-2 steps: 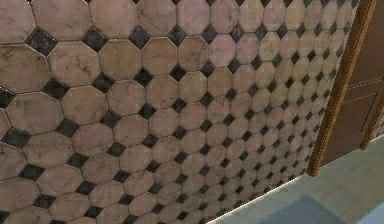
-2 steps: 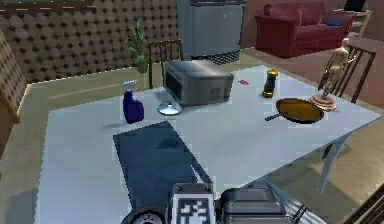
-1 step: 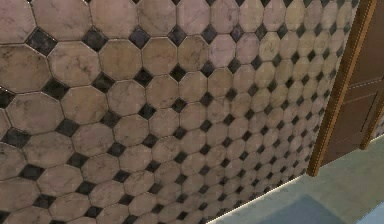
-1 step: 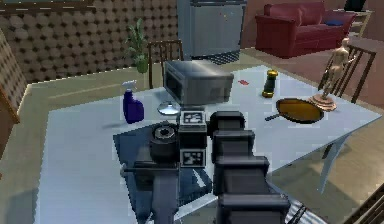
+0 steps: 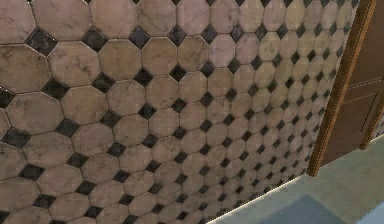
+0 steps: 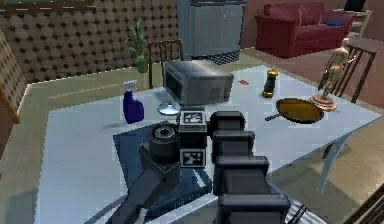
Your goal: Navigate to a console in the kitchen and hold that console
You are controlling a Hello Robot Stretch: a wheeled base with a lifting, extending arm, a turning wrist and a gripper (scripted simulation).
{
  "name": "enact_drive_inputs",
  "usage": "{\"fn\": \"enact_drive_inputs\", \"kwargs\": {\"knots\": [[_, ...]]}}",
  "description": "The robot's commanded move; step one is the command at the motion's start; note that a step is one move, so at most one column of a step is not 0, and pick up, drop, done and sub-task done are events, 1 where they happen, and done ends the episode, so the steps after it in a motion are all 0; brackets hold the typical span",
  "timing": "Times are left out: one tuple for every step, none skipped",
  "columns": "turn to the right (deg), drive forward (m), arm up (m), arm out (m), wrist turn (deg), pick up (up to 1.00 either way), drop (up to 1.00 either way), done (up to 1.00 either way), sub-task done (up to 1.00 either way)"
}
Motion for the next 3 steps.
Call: {"fn": "enact_drive_inputs", "kwargs": {"knots": [[0.0, 0.00, 0.00, 0.00, 45.0, 0.00, 0.00, 0.00, 0.00], [0.0, 0.00, 0.00, 0.00, 45.0, 0.00, 0.00, 0.00, 0.00], [0.0, 0.00, -0.30, 0.00, 0.0, 0.00, 0.00, 0.00, 0.00]]}}
